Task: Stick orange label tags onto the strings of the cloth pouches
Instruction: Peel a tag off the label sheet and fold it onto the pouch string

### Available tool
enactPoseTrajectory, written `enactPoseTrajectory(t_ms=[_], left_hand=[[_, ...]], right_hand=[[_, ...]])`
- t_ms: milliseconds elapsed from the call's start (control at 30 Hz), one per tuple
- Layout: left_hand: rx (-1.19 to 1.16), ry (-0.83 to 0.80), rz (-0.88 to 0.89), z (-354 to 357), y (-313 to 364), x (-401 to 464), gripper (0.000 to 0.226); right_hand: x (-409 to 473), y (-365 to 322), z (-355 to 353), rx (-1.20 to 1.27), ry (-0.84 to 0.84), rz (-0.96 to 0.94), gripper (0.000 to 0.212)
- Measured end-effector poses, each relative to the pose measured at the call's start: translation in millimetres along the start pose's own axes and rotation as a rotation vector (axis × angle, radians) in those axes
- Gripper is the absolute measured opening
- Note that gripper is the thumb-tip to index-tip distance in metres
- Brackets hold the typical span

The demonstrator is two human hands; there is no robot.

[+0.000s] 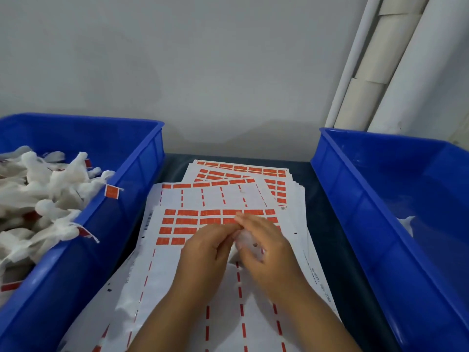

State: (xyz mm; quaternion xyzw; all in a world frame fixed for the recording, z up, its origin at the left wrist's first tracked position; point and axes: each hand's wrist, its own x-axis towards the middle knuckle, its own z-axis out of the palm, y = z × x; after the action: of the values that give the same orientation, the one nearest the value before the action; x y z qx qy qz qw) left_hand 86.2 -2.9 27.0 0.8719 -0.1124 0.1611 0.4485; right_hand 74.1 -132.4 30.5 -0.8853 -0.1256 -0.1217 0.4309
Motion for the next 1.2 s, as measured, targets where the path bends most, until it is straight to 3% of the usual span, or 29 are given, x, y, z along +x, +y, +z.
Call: enactPoseTrajectory(t_ms=[233,300,400,467,633,833,1033,1133,1200], left_hand=[[0.078,0.033,0.102,-6,6,-2,0.028],[0.065,-0.007,0.056,-2,7,-2,0.015],[0.114,-0.028,-0.013,5,3,-3,0.024],[0.129,0.017,-0.074,6,1,-1,0.025],[0.151,0.201,-0.198,2,-3,4,0.015],[0.107,0.263,-0.251,2,-8,8,0.009],[0.017,0.304,-0.254,2,-13,9,0.009],[0.005,0.36,-0.255,1,-13,10,0.01],[-0.001,0.398,-0.267,0,-14,12,0.011]], right_hand=[[-2,3,-8,0.198,0.113,0.071,0.02],[-3,3,-11,0.243,0.134,0.062,0.015],[-4,1,-13,0.239,0.139,0.069,0.012],[-5,1,-12,0.193,0.131,0.087,0.006],[-6,2,-10,0.218,0.127,0.141,0.017],[-4,3,-7,0.215,-0.065,0.185,0.007],[-4,1,-12,0.285,-0.323,0.294,0.01],[-4,0,-19,0.395,-0.447,0.369,0.041],[-4,0,-24,0.48,-0.477,0.463,0.045]])
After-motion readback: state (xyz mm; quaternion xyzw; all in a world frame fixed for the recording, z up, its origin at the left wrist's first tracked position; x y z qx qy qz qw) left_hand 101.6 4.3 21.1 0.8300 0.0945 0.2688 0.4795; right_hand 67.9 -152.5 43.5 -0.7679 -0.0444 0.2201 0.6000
